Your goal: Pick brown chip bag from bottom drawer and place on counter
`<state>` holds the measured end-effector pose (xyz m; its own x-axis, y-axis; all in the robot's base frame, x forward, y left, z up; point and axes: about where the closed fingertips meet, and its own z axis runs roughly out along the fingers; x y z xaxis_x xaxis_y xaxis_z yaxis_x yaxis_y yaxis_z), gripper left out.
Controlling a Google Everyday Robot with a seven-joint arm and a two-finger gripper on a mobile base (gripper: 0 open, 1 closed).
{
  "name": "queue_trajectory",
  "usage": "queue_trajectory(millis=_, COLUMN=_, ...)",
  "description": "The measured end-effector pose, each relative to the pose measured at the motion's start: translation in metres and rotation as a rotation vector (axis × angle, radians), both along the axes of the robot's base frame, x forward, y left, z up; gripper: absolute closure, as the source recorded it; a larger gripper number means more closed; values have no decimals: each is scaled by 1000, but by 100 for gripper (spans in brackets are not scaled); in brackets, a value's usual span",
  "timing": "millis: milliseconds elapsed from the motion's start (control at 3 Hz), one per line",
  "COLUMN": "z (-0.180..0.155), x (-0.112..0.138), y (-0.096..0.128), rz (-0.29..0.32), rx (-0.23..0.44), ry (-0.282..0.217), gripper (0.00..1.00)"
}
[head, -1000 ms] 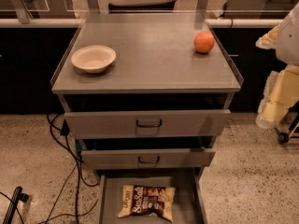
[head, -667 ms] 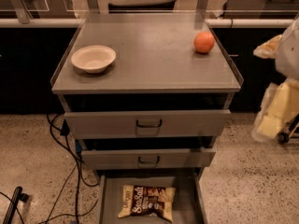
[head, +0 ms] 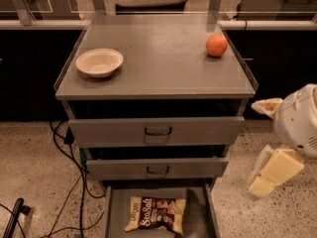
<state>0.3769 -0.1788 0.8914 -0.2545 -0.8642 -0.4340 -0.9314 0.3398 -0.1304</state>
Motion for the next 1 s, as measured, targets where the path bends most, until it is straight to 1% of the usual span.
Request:
queue_trajectory(millis=333, z=-58, x=-7, y=18, rz=22, rx=68, ry=34, gripper=0)
queue_trajectory(millis=667, z=-93, x=-4, y=26, rz=34, rx=62, ry=68, gripper=0)
queue_trajectory(millis=1000, z=-93, x=-4, y=26, rz=34, rx=62, ry=68, gripper=0)
